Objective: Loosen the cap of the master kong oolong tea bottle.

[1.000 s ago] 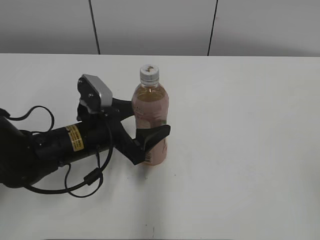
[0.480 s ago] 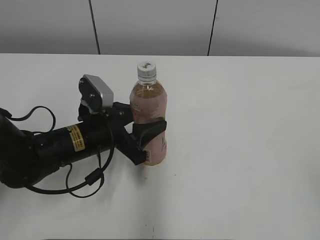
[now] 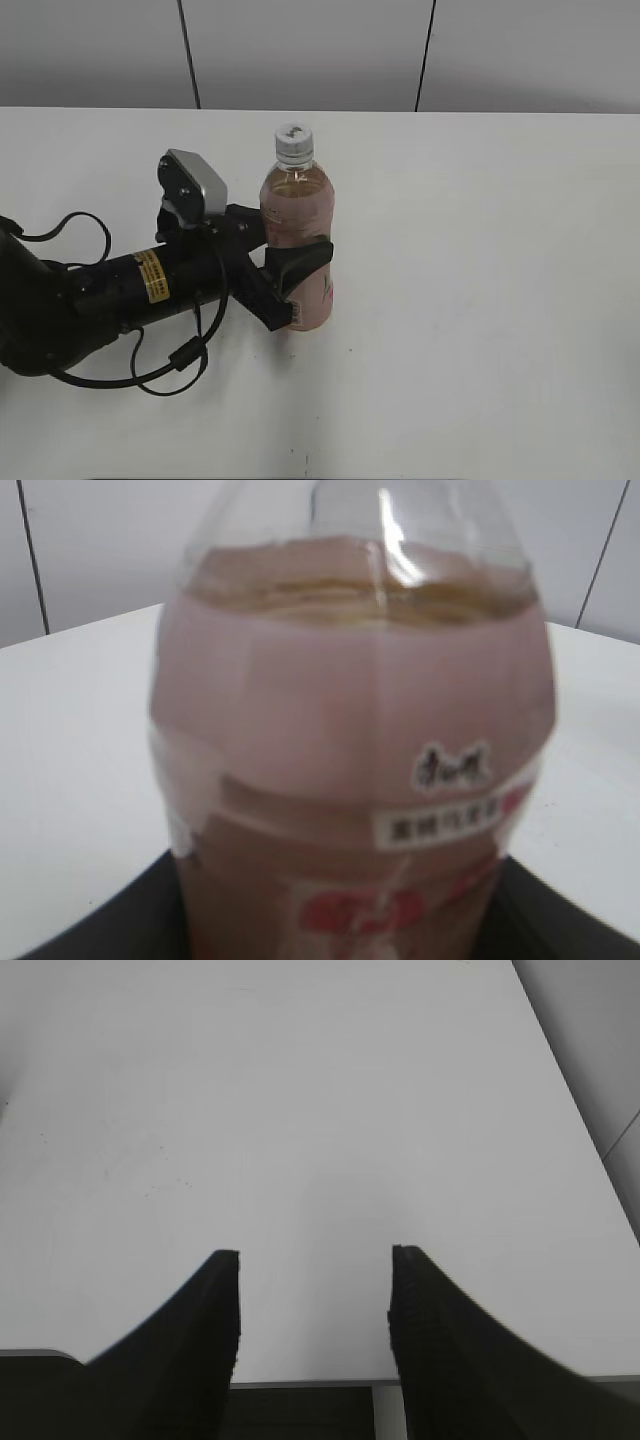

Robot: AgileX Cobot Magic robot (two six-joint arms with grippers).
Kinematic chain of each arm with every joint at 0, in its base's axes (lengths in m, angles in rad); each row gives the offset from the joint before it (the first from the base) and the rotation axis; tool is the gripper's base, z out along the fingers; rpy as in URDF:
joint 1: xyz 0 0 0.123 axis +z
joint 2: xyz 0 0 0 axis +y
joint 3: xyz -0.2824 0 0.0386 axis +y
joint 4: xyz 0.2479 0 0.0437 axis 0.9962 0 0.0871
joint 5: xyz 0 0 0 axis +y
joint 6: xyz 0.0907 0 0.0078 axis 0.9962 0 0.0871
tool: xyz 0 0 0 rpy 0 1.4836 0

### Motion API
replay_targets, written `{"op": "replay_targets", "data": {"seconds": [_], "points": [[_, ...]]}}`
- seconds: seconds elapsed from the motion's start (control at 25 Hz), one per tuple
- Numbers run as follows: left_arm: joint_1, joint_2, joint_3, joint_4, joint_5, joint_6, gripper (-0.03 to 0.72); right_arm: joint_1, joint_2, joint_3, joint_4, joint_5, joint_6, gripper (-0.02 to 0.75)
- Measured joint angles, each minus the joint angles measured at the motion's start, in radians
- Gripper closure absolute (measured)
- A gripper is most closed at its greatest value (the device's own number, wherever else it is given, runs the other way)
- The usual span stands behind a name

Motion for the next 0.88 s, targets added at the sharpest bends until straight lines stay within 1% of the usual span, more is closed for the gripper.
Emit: {"op": "replay_targets", "data": {"seconds": [0.32, 0.52, 0.64, 0.88], "points": [[0.0, 0.0, 0.0, 0.0, 0.0, 0.0, 0.306, 0.0, 0.0, 0.0, 0.015, -0.002, 0.0, 0.367], [0.0, 0.0, 0.0, 0.0, 0.0, 0.0, 0.306, 0.0, 0.011, -0.031, 0.02, -0.062, 0.0, 0.367], [0.0, 0.0, 0.0, 0.0, 0.0, 0.0, 0.306, 0.0, 0.102, -0.054, 0.027, -0.086, 0.0, 0.367], [0.0, 0.0, 0.0, 0.0, 0.0, 0.0, 0.306, 0.0, 0.393, -0.1, 0.035, -0.136, 0.0, 0.367]]}}
